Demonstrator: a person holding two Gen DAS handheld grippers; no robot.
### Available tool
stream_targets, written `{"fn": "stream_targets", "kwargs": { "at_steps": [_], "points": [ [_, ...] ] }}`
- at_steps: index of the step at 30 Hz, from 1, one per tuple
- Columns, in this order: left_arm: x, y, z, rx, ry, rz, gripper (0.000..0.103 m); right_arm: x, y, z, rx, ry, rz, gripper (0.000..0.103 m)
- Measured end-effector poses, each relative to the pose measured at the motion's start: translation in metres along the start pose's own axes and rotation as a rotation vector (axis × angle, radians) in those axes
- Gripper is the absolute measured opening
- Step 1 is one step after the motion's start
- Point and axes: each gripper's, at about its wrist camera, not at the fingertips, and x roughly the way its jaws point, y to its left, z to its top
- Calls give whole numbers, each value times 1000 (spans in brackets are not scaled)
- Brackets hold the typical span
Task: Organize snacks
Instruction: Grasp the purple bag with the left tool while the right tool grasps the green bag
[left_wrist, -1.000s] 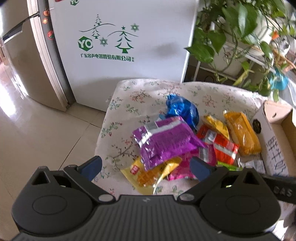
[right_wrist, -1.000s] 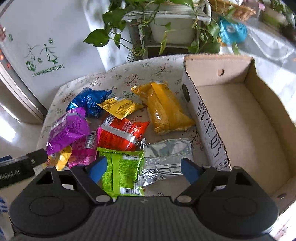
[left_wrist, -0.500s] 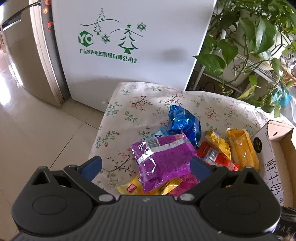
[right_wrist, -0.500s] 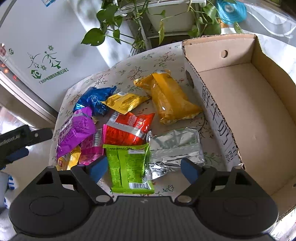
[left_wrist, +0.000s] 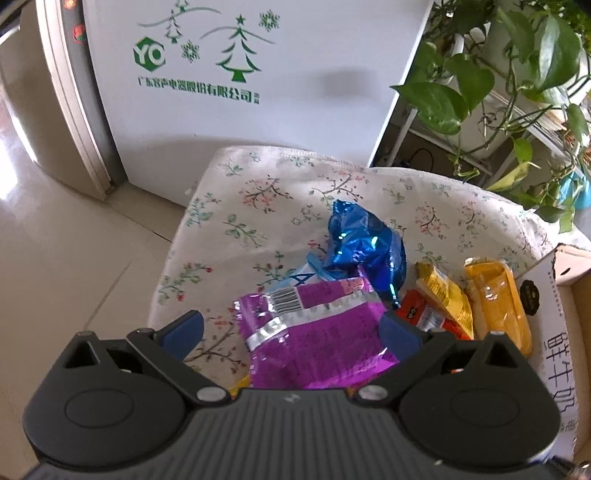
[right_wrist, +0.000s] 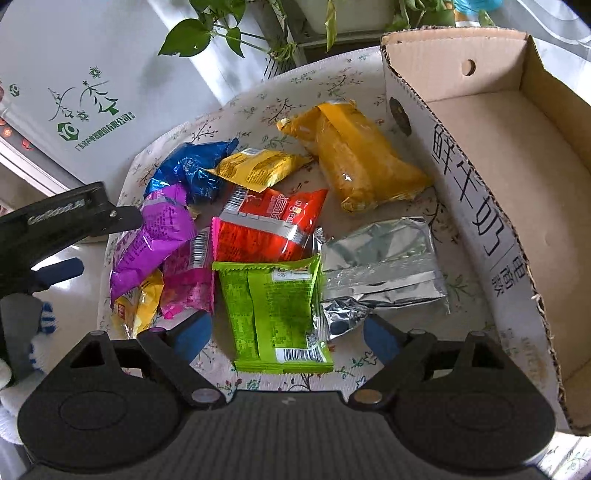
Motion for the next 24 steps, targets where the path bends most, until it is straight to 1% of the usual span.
{"fn": "stream_targets", "kwargs": {
  "at_steps": [3,5,7,9,11,15,16,18,19,20,22,24],
  "points": [
    [10,-2,2,-23,24,-25,100,5,0,1,7,4,-7,93],
    [15,-4,2,-26,33,-22,100,9,1,0,7,8,-14,93],
    [16,-6,2,-37,30,-40,100,13,4,0,0,10,-24,93],
    [15,-10,2,-18,14,-56,101,14,7,0,-13,4,-31,93],
    [17,-15,2,10,4,-38,101,17,9,1,-27,-2,-41,94],
    [28,-16,-1,6,31,-20,100,23,12,2,-35,4,-53,93],
    [30,-16,-3,8,31,-9,100,25,12,3,-37,6,-54,93],
    [32,-14,-4,-3,31,-12,98,25,13,3,-40,1,-60,93],
    [33,-13,-5,-12,33,-24,95,25,13,3,-41,0,-61,94],
    [33,-12,-5,-15,33,-31,94,25,13,4,-42,-2,-61,94],
    [31,-11,-6,-8,22,-32,89,26,13,3,-46,-8,-64,93],
    [30,-11,-6,-6,15,-38,86,25,15,2,-56,-18,-70,90]
  ]
}}
